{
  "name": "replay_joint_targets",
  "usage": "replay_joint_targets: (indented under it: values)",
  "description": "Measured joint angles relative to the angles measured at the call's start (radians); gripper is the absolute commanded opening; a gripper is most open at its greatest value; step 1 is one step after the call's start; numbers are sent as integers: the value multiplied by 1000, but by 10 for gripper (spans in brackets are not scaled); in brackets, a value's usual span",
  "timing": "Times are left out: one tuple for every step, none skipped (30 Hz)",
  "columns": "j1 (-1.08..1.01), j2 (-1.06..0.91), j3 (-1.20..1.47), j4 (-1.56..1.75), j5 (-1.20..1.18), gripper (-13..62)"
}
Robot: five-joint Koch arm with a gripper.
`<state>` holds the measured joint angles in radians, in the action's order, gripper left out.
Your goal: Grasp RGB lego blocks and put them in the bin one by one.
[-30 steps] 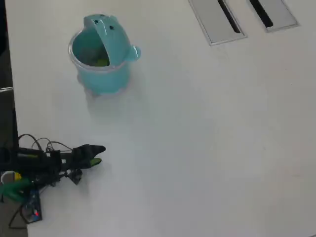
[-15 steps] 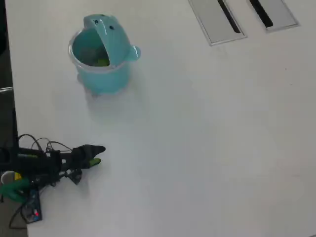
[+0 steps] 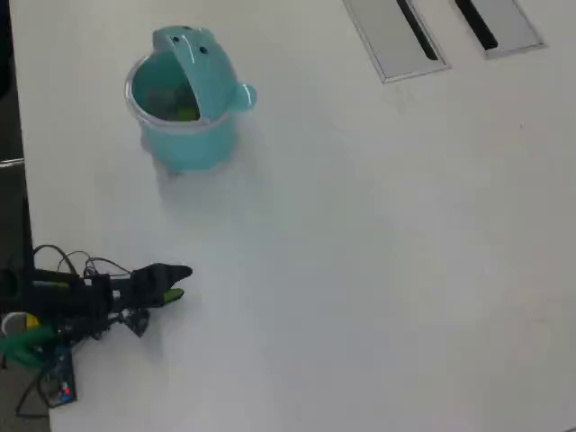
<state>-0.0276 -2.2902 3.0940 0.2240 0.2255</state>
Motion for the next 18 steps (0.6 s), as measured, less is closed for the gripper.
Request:
replay_joint_targets:
  values:
    - [0, 0, 0, 0, 0, 346]
    - [0, 0, 0, 0, 0, 346]
    - [5, 0, 0, 0, 0, 346]
    - [2, 0, 0, 0, 0, 346]
    - [2, 0, 0, 0, 0, 346]
    - [3, 0, 0, 0, 0, 346]
    - [3, 0, 0, 0, 0, 345]
    - [5, 0, 0, 0, -6, 345]
    - [5, 0, 0, 0, -8, 345]
    - [5, 0, 0, 0, -8, 345]
    - [11, 0, 0, 0, -8, 345]
    - [15, 0, 0, 0, -8, 346]
    - [18, 0, 0, 0, -8, 346]
    - [23, 0, 0, 0, -12, 346]
    - [23, 0, 0, 0, -28, 345]
    - [26, 0, 0, 0, -49, 345]
    - [26, 0, 0, 0, -69, 345]
    - [25, 0, 0, 0, -95, 345]
